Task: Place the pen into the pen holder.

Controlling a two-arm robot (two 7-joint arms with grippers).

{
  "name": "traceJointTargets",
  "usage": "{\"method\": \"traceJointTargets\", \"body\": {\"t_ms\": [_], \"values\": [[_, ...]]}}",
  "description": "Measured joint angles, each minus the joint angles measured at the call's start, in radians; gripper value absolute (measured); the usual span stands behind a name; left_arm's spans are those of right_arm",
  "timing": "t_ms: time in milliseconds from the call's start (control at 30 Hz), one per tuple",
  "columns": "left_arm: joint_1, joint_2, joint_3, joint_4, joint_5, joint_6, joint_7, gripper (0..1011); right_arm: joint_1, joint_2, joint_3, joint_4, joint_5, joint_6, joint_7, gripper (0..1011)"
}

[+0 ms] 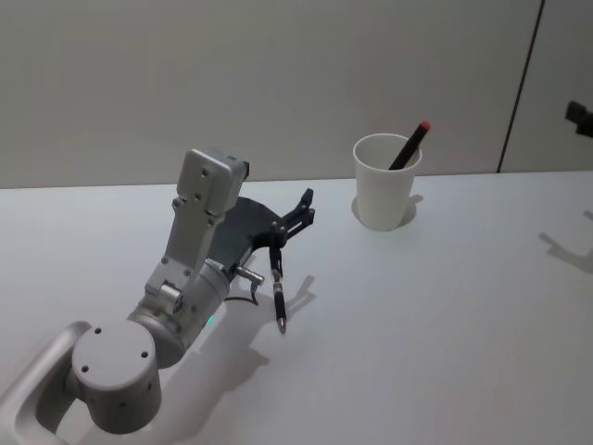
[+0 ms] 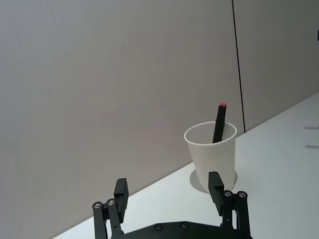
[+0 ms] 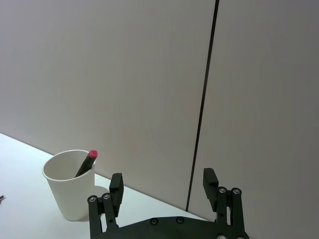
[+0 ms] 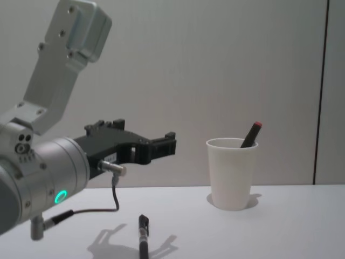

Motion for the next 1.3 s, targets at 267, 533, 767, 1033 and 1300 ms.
{"method": "traceJointTargets", "body": {"t_ms": [267, 533, 767, 1033, 1300], "values": [[0.034, -0.012, 0.010, -0.022, -0.071, 0.047, 0.067, 1001, -0.001, 0.008, 0.005, -0.001, -0.005, 0.015, 0.010, 1002], [0.064, -0.020, 0.020, -0.036, -0.114, 0.083, 0.121, 1001, -0.002, 0.012, 0.008, -0.002, -0.006, 0.022, 0.016, 1002], [0.076, -0.022, 0.027, -0.038, -0.110, 0.121, 0.114, 1001, -0.002, 0.014, 0.009, -0.003, -0.007, 0.026, 0.018, 1002], [0.075, -0.020, 0.032, -0.029, -0.060, 0.158, 0.070, 1001, -0.002, 0.015, 0.010, -0.003, -0.008, 0.028, 0.020, 1002], [0.069, -0.020, 0.034, -0.005, -0.010, 0.181, 0.031, 1001, -0.002, 0.015, 0.011, -0.003, -0.008, 0.029, 0.021, 1002]]}}
